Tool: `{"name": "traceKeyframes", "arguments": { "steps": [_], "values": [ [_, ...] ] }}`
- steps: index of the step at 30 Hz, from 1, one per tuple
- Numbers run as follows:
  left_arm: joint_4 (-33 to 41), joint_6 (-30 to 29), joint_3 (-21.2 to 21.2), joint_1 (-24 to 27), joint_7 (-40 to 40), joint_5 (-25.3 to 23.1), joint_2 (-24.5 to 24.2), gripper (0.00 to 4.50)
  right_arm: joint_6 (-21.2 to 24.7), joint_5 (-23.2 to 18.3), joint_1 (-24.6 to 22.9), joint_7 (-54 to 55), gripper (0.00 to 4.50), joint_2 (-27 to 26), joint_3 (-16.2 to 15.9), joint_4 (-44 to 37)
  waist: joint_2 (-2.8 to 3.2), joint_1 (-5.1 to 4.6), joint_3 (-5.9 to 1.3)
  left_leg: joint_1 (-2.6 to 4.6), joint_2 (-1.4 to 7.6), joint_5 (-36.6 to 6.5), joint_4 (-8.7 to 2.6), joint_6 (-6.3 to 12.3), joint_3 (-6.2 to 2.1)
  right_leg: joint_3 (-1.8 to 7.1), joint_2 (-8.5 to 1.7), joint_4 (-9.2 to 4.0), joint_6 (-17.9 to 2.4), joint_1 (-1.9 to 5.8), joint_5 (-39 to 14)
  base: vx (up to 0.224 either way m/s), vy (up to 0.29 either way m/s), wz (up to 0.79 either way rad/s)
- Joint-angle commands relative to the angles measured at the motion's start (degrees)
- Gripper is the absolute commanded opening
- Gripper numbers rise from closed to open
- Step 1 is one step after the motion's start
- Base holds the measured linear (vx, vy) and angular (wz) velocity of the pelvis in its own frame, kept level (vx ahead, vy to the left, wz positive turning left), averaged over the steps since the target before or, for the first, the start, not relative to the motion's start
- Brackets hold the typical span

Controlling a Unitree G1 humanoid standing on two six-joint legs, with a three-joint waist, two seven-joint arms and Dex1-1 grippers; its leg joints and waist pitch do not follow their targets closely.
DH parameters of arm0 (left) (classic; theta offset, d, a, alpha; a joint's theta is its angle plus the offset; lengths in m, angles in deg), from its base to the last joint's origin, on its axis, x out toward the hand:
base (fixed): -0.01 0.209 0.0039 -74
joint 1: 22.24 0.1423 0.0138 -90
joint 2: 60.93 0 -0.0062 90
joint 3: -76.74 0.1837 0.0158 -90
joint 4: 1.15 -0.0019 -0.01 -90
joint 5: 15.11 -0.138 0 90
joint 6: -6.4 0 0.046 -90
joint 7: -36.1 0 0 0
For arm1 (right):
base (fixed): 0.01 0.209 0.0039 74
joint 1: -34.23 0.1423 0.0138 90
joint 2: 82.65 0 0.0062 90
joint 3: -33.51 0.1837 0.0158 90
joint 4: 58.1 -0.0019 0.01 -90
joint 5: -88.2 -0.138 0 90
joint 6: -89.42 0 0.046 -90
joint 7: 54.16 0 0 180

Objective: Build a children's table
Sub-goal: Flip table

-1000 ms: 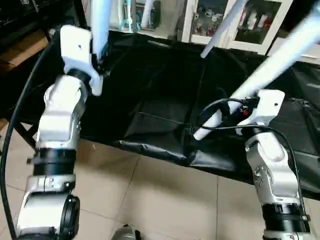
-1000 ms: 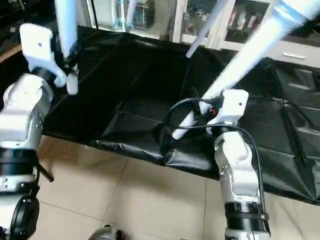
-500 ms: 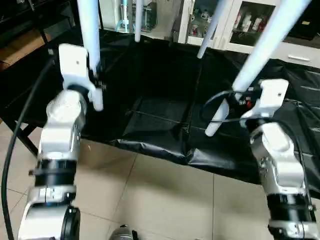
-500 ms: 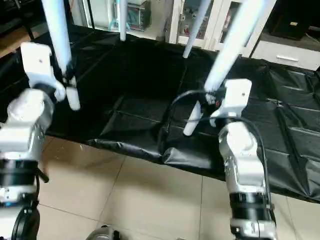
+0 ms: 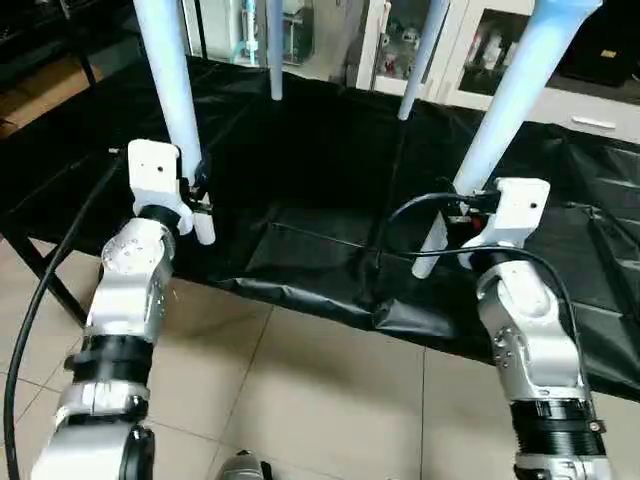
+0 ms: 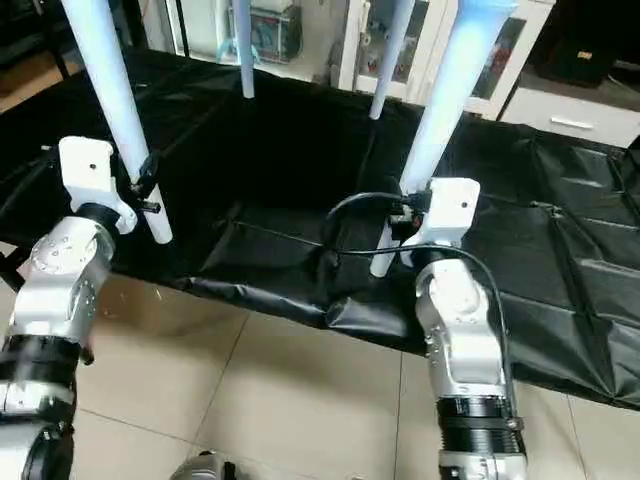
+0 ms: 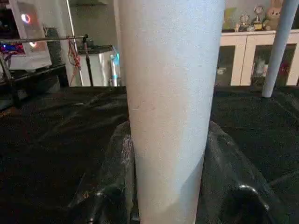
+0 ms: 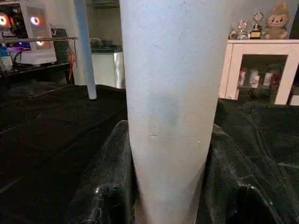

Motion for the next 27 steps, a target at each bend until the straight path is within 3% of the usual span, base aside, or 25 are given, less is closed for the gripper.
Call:
{"name": "traceKeyframes", "arguments": {
  "steps": [1, 4, 7, 16, 20, 23, 24, 26, 27],
  "values": [
    [-0.44, 2.16, 1.60, -1.93, -1.43, -3.15, -1.56, 1.61, 0.55, 0.35, -1.52, 1.52, 1.53, 0.30, 1.41, 0.22, 0.99, -0.61, -4.78, 2.91, 2.37, -16.95, -5.57, -4.28, -1.18, 1.29, -2.88, -4.17, -7.48, 1.98, -7.72, 0.000, 0.000, 0.00],
    [-1.38, 2.49, 1.47, -2.14, -3.23, -1.97, -1.65, 2.31, -0.80, -0.82, -1.84, 0.81, 1.52, 0.15, 2.26, -0.51, 1.09, -0.59, -4.87, 2.97, 2.31, -16.69, -5.52, -4.42, -1.12, 1.27, -2.81, -4.05, -7.84, 1.93, -6.01, 0.000, 0.000, 0.00],
    [-4.03, 4.49, 1.20, -2.84, -2.33, -1.94, -2.18, 2.44, -1.93, -1.01, -2.49, 0.38, 2.20, 0.29, 2.65, -1.21, 1.13, -0.58, -4.86, 2.84, 2.27, -16.63, -5.60, -4.28, -1.17, 1.25, -2.80, -4.07, -7.72, 2.15, -5.21, 0.000, 0.000, 0.00],
    [-5.86, 6.89, -0.16, -3.04, -1.33, -1.69, -3.36, 3.23, -2.94, -1.51, -4.59, -0.57, 2.81, 0.06, 1.97, -4.66, 1.13, -0.80, -4.68, 3.02, 2.43, -19.33, -5.83, -4.63, -1.27, 1.32, -3.01, -4.32, -8.24, 2.03, -8.39, 0.000, 0.000, 0.00],
    [-2.58, 8.90, -2.39, -0.49, -0.55, 0.81, -2.64, 3.59, -3.43, -2.32, -6.64, -0.78, 3.07, 0.08, 2.30, -8.18, 1.20, -0.82, -4.66, 2.82, 2.49, -19.41, -5.93, -4.60, -1.36, 1.38, -3.10, -4.34, -8.14, 2.21, -8.46, 0.000, 0.000, 0.00],
    [1.27, 10.18, -3.60, 2.27, -1.99, 3.78, -1.41, 3.80, -3.23, -3.31, -8.52, -1.62, 3.44, -0.12, 2.20, -10.95, 1.15, -0.85, -4.78, 2.80, 2.50, -17.20, -5.76, -3.30, -1.14, 1.34, -2.90, -4.10, -9.04, 2.25, -4.68, 0.000, 0.000, 0.00],
    [5.46, 10.84, -4.64, 4.86, -4.27, 7.66, 0.30, 3.94, -4.52, -2.96, -10.62, -2.43, 3.51, 0.07, 1.61, -13.22, 1.14, -0.69, -4.76, 2.68, 2.67, -16.77, -5.83, -3.12, -1.15, 1.39, -3.13, -4.06, -9.32, 2.54, -4.22, 0.000, 0.000, 0.00],
    [7.20, 10.72, -4.88, 6.05, -5.08, 8.99, 0.81, 4.03, -4.82, -3.35, -11.66, -3.10, 3.59, 0.08, 1.33, -14.22, 1.25, -0.74, -4.82, 2.79, 2.60, -16.39, -5.79, -2.73, -1.04, 1.33, -2.84, -4.01, -9.64, 2.40, -3.29, 0.000, 0.000, 0.00],
    [10.90, 11.01, -5.15, 9.13, -6.81, 11.50, 1.65, 4.03, -5.13, -3.88, -14.11, -4.09, 3.59, 0.17, 0.78, -16.40, 1.33, -0.84, -4.69, 2.83, 2.61, -17.35, -5.87, -2.58, -1.03, 1.37, -2.72, -4.20, -9.50, 2.32, -4.31, 0.000, 0.000, 0.00]
  ]
}}
